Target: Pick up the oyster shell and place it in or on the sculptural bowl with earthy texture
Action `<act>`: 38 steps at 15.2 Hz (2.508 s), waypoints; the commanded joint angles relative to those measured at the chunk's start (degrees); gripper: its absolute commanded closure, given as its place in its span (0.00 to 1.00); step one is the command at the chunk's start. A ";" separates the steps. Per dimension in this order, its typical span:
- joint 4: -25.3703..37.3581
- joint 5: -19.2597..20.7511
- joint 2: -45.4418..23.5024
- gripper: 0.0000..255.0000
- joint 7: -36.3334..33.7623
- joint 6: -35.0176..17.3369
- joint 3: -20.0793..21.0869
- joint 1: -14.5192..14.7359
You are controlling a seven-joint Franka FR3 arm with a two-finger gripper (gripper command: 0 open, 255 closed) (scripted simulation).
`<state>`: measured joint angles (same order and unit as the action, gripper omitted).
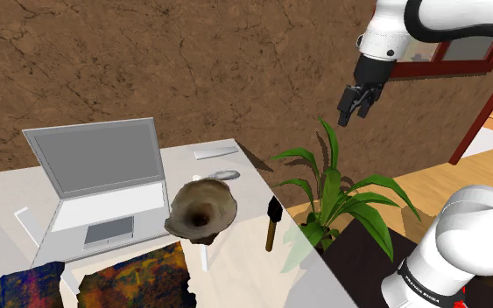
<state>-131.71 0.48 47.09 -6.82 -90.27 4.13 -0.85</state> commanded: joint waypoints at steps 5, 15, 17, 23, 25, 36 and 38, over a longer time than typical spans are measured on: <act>-1.38 1.26 -5.93 0.00 5.27 -7.67 -0.91 1.52; 0.55 3.59 -24.00 0.00 17.44 -24.76 -2.04 4.88; 1.78 3.97 -27.92 0.00 19.72 -27.65 -2.01 5.46; 6.86 5.18 -39.89 0.00 26.16 -35.06 -1.45 7.06; 8.99 5.67 -43.89 0.00 28.17 -37.09 -1.09 7.54; 23.92 9.90 -65.59 0.00 37.80 -44.41 1.59 10.31; 27.18 10.90 -69.49 0.00 39.40 -45.08 2.06 10.99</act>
<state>-106.46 10.71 -19.83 31.95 -134.68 5.94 9.65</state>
